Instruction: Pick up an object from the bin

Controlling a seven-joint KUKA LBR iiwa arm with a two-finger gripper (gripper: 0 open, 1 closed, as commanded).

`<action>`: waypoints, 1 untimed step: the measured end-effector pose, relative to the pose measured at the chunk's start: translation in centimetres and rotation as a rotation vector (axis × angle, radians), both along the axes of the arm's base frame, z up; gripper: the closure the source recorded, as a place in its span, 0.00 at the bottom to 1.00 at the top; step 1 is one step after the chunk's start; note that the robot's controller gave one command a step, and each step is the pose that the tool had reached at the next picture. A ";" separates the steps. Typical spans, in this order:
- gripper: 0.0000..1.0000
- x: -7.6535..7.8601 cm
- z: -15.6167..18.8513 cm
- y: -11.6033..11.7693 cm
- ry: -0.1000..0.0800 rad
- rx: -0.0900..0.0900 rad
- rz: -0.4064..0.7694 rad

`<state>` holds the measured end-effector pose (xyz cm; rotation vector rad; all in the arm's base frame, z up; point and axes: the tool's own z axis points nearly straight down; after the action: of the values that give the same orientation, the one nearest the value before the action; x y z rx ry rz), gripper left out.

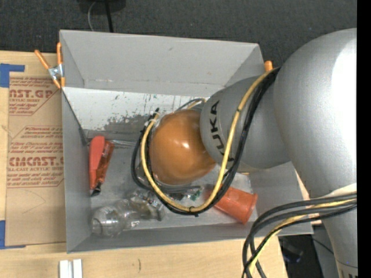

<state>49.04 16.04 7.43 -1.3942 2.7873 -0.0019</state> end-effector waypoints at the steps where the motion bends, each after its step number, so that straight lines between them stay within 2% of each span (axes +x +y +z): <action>1: 1.00 -0.1 0.4 0.0 0.002 0.000 -0.008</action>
Offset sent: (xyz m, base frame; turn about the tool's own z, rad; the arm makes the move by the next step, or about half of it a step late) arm 0.0000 0.0001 0.0166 0.0000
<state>48.98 16.01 7.85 -1.3841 2.7950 -0.0008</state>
